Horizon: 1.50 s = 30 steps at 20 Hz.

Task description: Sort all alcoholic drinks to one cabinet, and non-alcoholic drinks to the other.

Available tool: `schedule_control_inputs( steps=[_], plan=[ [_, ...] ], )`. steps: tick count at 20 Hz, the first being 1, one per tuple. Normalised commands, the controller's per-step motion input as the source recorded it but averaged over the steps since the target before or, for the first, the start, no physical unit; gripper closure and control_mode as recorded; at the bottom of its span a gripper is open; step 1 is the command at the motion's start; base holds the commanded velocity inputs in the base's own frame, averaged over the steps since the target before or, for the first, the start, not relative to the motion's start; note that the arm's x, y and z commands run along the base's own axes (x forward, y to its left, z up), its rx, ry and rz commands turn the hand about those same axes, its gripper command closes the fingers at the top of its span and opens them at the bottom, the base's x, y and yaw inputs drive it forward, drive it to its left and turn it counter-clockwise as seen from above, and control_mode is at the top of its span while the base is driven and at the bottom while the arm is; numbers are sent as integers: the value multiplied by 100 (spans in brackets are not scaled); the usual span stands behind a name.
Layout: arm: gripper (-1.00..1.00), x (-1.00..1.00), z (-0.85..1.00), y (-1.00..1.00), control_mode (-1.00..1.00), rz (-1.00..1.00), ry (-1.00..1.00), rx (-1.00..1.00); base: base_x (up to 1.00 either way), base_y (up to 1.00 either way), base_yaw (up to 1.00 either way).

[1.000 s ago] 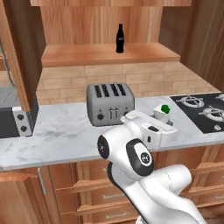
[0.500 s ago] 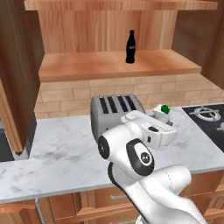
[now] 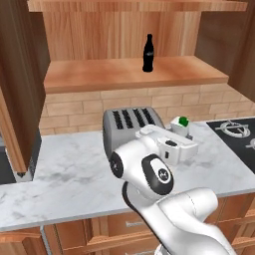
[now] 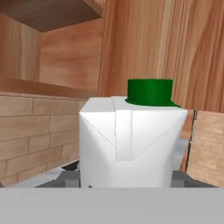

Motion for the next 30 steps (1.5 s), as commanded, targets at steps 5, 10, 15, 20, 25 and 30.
schedule_control_inputs(
  steps=[5,10,15,20,25,30],
  plan=[
    [100,39,27,28,-100,0,3,0,0,0,0],
    [100,29,29,42,-100,0,0,-1,0,0,0],
    [100,15,34,36,-100,0,0,-3,0,0,0],
    [100,16,35,28,-100,0,0,-4,0,0,0],
    [100,23,30,12,-100,0,0,-2,0,0,0],
    [100,19,24,2,-100,5,-1,-1,0,0,0]
  ],
)
